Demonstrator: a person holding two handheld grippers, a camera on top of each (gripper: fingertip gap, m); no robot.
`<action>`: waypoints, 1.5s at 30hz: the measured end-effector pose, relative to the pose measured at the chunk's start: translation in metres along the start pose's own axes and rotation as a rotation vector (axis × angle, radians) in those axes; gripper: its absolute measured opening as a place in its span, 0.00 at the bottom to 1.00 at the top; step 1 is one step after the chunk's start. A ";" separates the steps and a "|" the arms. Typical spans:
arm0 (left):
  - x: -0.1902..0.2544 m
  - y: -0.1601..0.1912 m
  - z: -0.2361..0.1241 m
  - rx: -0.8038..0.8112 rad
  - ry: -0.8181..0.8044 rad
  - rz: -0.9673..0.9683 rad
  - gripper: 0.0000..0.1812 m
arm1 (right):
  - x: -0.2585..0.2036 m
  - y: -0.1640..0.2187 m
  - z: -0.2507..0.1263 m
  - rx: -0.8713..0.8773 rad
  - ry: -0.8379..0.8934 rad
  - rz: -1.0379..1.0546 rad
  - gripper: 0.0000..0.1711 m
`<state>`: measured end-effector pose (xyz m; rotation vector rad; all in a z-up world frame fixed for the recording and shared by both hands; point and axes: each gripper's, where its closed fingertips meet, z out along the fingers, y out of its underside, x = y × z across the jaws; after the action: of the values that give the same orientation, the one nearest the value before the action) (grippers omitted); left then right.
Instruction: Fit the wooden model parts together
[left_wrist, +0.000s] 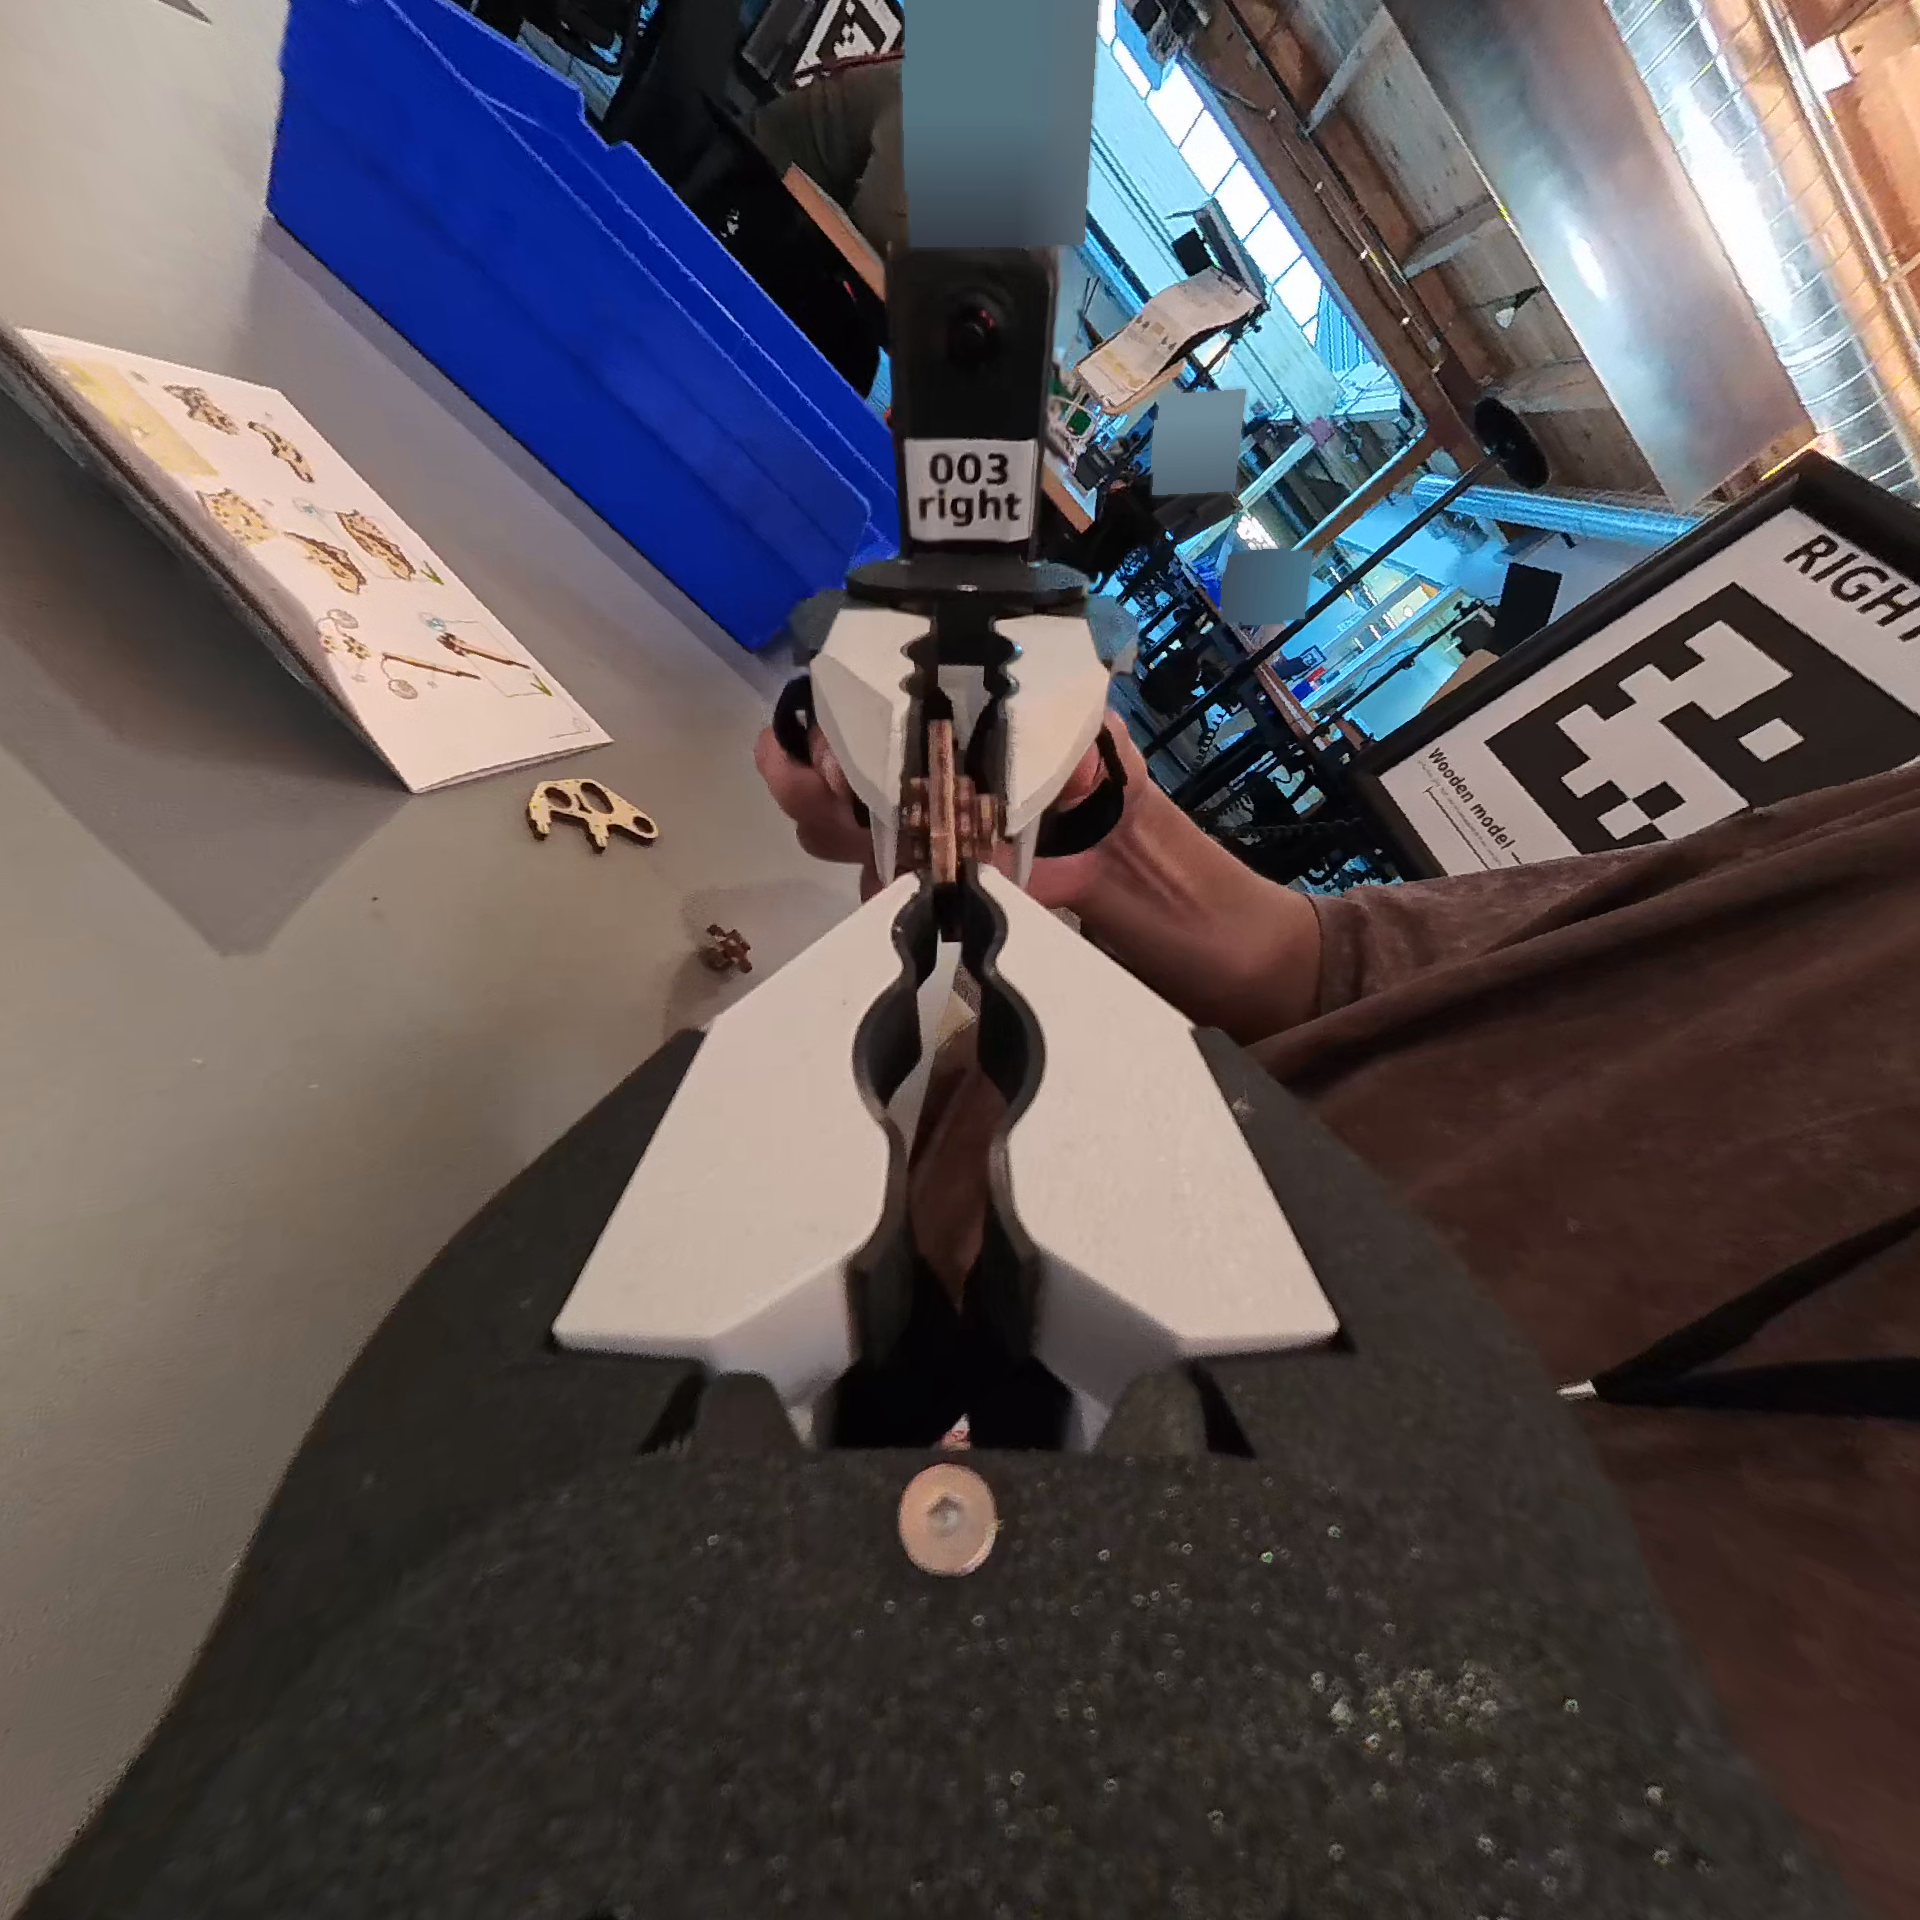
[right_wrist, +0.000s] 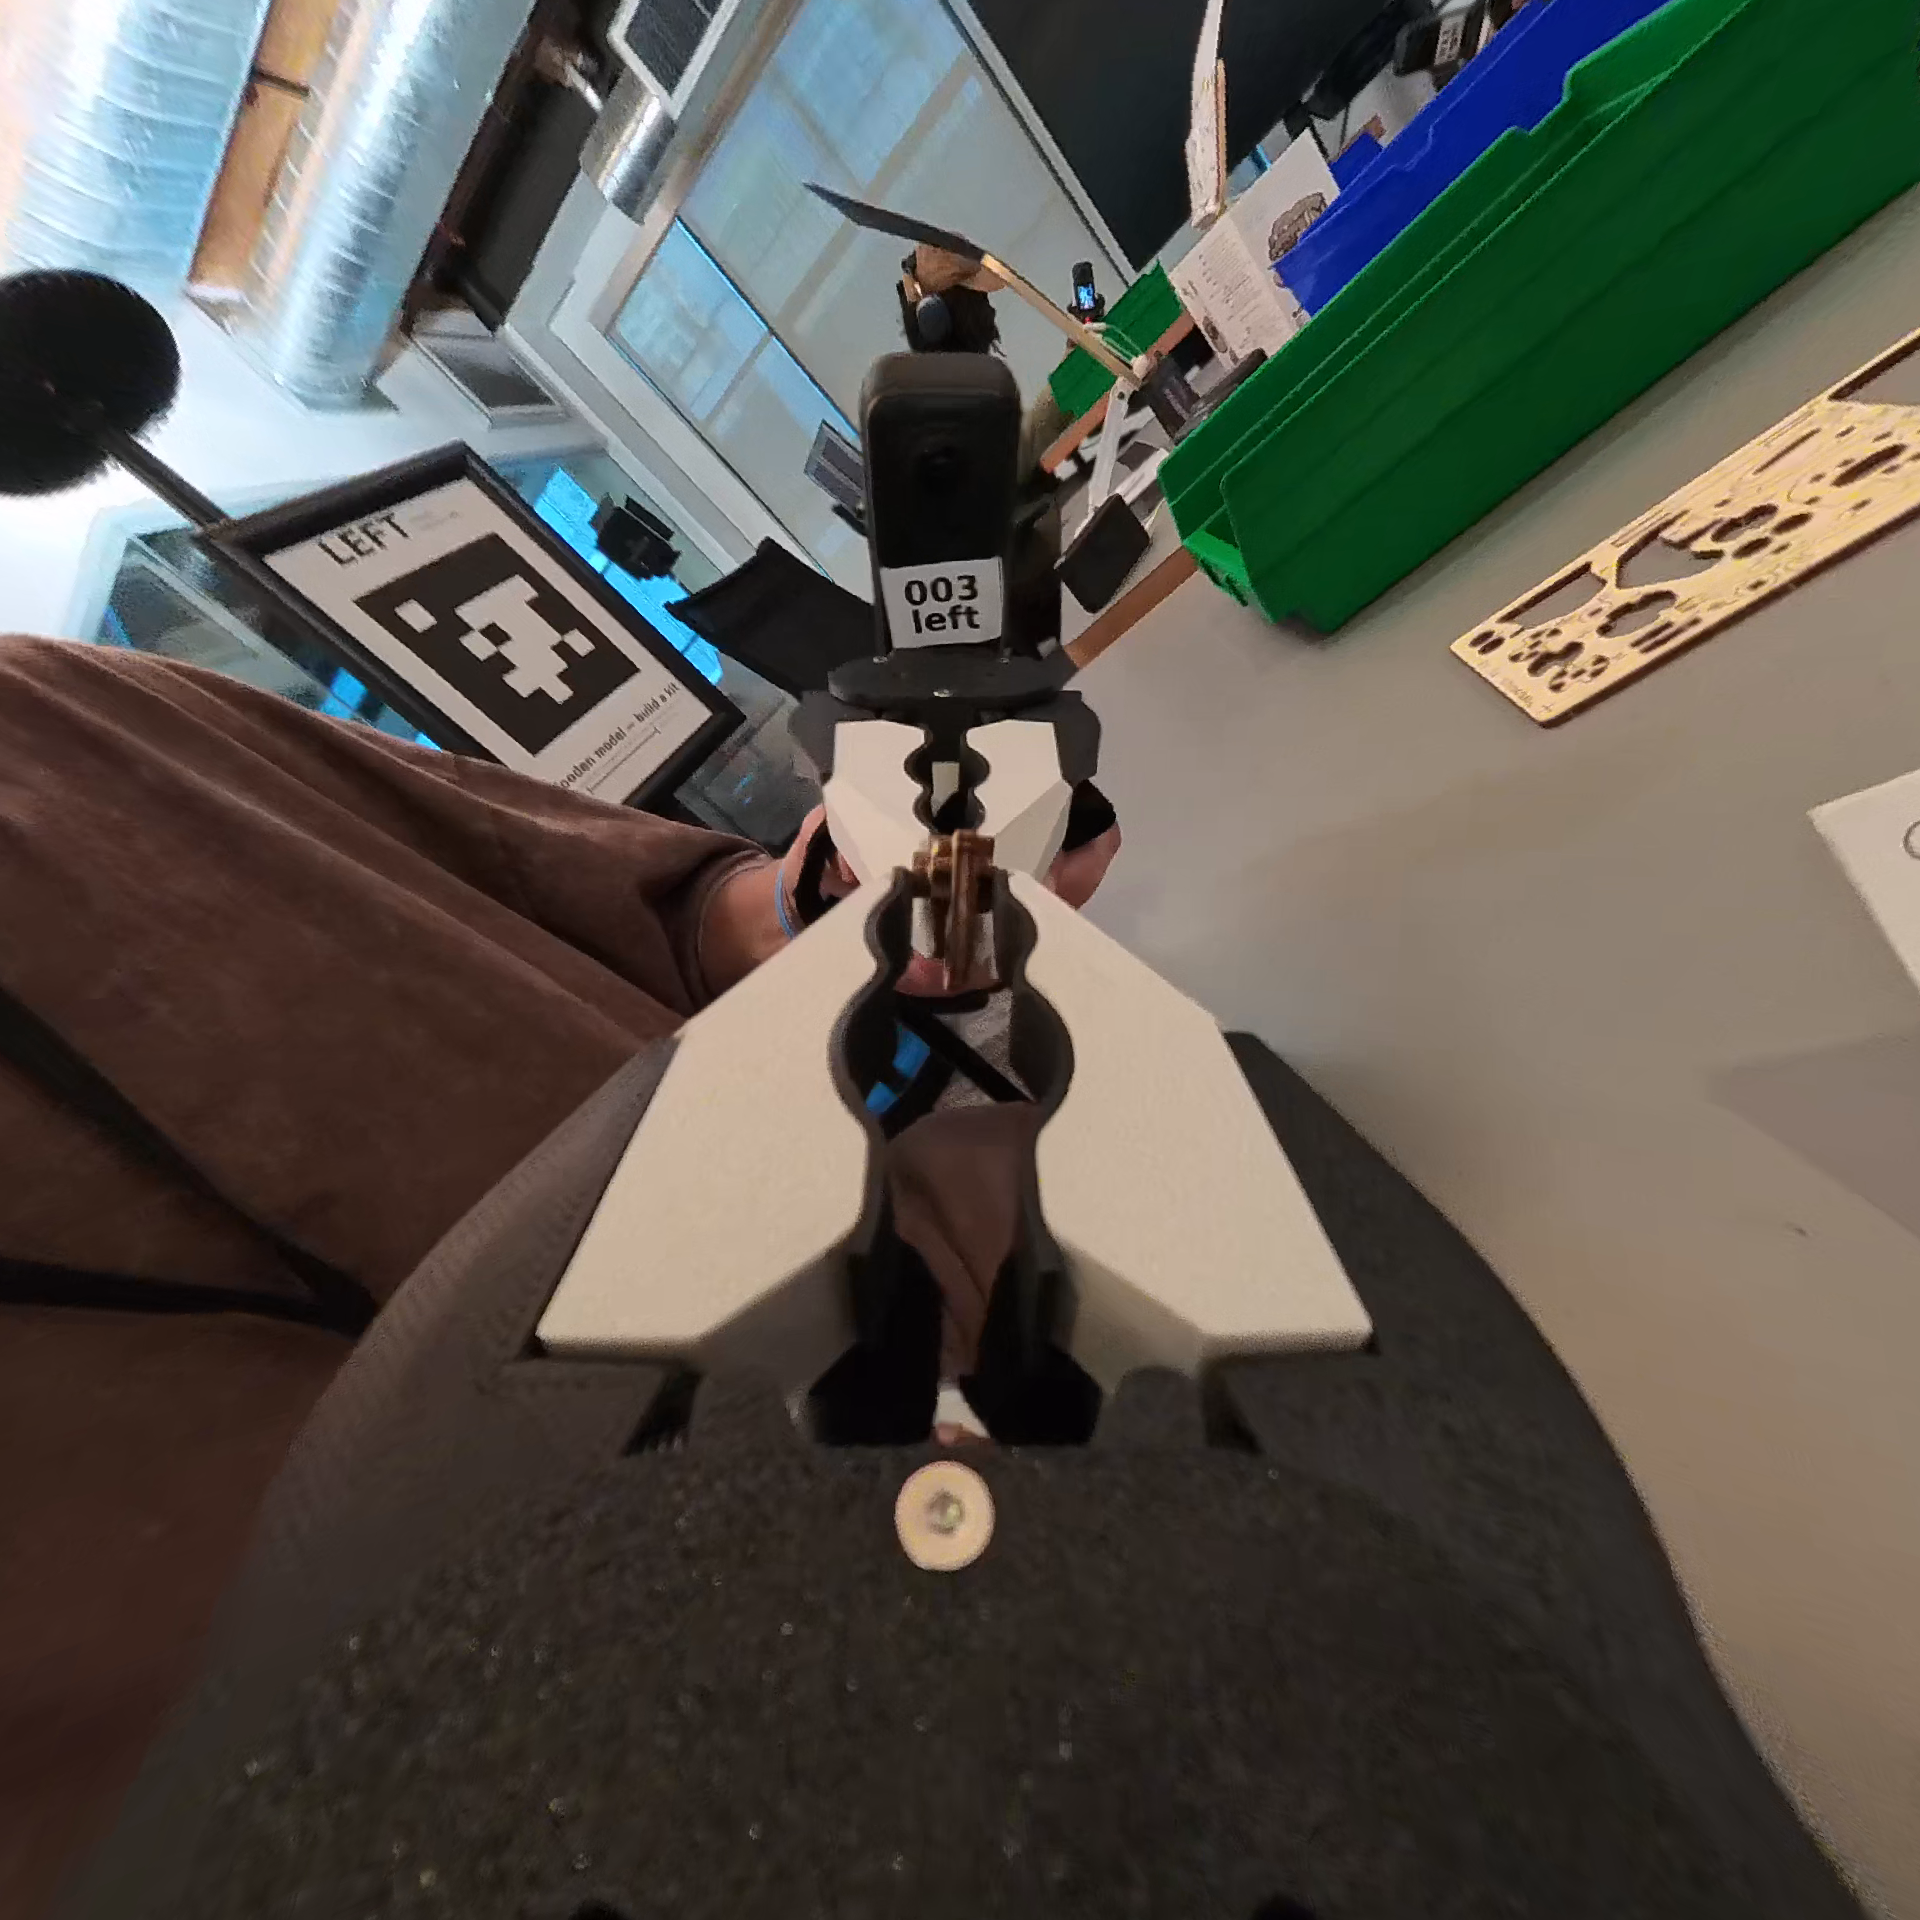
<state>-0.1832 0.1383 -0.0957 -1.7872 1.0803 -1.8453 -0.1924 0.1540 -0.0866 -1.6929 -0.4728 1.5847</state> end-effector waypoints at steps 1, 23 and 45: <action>-0.001 0.000 -0.001 0.003 0.005 -0.009 0.01 | 0.001 -0.001 0.001 0.010 -0.002 0.002 0.09; -0.107 -0.007 -0.037 0.010 -0.295 -0.174 0.01 | 0.069 0.024 -0.131 -0.138 0.834 -0.474 0.21; -0.132 -0.032 0.002 -0.030 -0.215 -0.064 0.01 | 0.104 0.014 -0.170 -0.097 0.906 -0.316 0.21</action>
<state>-0.1549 0.2523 -0.1637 -2.0055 0.9856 -1.6334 -0.0149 0.1729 -0.1770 -2.0658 -0.3142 0.4747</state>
